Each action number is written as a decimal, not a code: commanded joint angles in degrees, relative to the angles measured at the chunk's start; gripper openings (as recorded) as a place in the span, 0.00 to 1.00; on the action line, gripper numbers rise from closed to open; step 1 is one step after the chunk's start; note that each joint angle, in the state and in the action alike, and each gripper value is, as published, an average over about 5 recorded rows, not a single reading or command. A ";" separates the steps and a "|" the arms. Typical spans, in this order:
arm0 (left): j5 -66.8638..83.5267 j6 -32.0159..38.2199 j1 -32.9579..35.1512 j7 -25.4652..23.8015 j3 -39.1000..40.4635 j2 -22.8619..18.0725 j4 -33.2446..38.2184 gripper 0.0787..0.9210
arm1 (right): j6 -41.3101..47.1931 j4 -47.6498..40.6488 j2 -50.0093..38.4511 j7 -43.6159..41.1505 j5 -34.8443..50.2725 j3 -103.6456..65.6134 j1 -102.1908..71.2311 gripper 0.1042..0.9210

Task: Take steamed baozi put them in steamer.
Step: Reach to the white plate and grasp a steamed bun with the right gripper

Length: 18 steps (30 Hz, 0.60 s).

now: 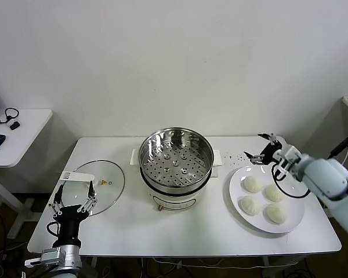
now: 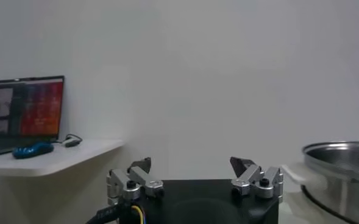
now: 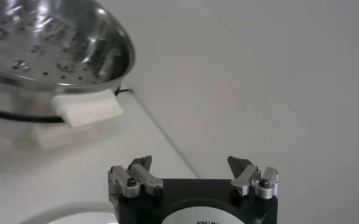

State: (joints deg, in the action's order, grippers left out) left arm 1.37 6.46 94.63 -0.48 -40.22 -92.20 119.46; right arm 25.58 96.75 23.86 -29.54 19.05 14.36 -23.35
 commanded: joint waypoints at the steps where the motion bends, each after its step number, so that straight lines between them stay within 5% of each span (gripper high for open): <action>1: -1.35 0.89 0.28 -0.36 2.95 -0.35 0.00 0.88 | -1.40 -5.87 -7.50 -14.99 8.06 69.95 66.12 0.88; 8: -1.47 2.07 0.39 -0.51 3.69 0.09 -0.46 0.88 | -8.22 -7.63 0.40 -21.41 8.67 99.89 88.40 0.88; 18: -2.71 3.52 1.22 -0.42 6.37 0.14 0.11 0.88 | -13.02 -14.43 6.63 -26.87 7.07 105.12 86.93 0.88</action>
State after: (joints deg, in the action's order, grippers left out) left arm -0.50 9.19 95.54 -0.90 -35.89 -92.20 119.42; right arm 16.53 87.07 26.94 -49.77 25.29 85.37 41.82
